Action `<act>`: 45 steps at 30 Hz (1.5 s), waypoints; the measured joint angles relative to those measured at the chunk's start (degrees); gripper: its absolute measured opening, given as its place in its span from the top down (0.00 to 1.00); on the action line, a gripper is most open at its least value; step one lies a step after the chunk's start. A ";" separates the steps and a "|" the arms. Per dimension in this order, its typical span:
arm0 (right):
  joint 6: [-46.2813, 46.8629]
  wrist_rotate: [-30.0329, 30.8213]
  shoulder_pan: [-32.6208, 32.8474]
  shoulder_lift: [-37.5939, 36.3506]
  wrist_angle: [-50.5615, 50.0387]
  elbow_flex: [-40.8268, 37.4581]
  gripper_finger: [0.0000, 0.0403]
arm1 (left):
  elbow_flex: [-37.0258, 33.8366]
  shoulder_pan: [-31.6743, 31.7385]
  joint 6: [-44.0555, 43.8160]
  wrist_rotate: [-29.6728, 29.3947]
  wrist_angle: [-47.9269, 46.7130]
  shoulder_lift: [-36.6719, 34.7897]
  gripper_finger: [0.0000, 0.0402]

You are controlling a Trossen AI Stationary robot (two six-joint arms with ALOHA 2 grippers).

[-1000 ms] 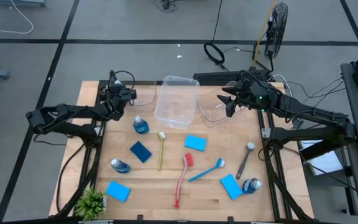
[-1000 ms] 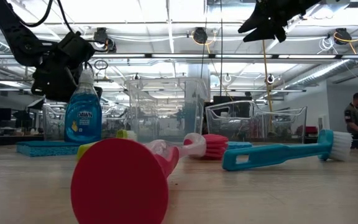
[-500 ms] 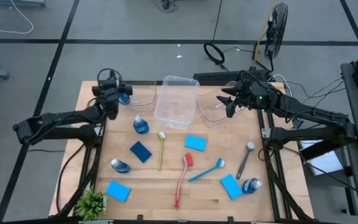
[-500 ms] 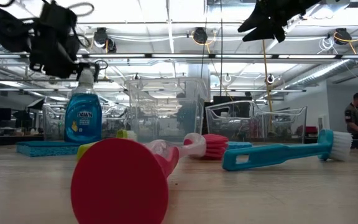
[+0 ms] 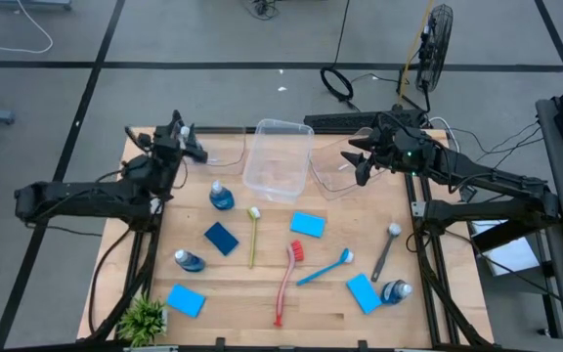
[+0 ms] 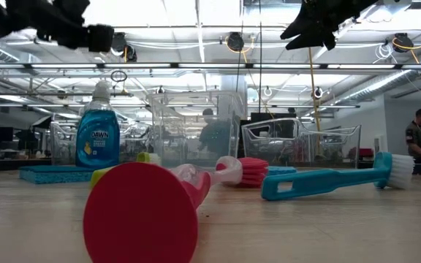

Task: Pick & Place Kitchen Sink Supplies
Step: Put the dish soap into the left transparent bin

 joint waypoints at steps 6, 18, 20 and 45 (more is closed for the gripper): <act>0.00 0.00 -0.01 0.00 -0.01 0.00 0.50 | 6.55 -13.30 8.01 -10.09 -2.79 0.10 0.42; -0.04 -3.48 -0.02 -0.06 -0.94 0.00 0.50 | 15.80 -35.28 10.39 -25.78 -6.90 6.57 0.45; -0.04 -5.95 -0.02 -0.40 -2.25 0.00 0.50 | 16.28 -36.84 8.46 -25.84 -6.80 8.13 0.44; 14.10 -51.80 0.00 -20.27 -19.44 0.04 0.50 | 16.63 -44.51 -10.39 -25.49 -6.93 9.87 0.58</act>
